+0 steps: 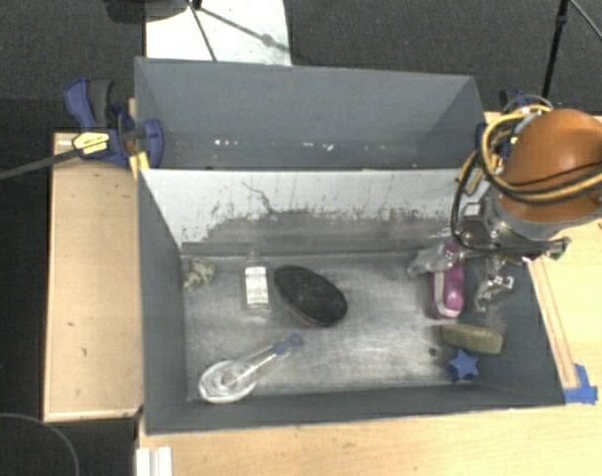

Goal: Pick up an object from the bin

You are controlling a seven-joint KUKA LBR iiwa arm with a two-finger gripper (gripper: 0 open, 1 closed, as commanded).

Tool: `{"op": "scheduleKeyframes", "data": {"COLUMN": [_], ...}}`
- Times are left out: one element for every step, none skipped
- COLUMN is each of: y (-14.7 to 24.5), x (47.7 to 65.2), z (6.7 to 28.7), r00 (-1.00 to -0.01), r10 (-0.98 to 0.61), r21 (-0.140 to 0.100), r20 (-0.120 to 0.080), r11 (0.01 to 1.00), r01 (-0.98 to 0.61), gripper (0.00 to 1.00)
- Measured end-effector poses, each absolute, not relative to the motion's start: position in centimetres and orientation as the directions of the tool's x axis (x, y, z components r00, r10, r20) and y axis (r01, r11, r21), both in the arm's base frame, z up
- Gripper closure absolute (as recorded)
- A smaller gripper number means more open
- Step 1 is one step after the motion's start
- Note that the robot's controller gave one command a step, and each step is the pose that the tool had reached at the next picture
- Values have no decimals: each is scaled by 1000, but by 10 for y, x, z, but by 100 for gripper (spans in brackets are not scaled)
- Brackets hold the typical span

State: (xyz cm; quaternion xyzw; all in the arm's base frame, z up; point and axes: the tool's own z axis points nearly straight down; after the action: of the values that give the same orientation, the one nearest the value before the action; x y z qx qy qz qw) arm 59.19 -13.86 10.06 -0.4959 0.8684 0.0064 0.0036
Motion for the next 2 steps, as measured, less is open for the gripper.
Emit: {"op": "scheduleKeyframes", "data": {"y": [-133,-129], "x": [592,595], "z": [107,99], "r00": [-163,-49], "r10": [-986,-998], "r21": [9,-6], "r20": [-22,-28], "r11": [163,49], "r01": [-987,-999], "gripper": [0,0]}}
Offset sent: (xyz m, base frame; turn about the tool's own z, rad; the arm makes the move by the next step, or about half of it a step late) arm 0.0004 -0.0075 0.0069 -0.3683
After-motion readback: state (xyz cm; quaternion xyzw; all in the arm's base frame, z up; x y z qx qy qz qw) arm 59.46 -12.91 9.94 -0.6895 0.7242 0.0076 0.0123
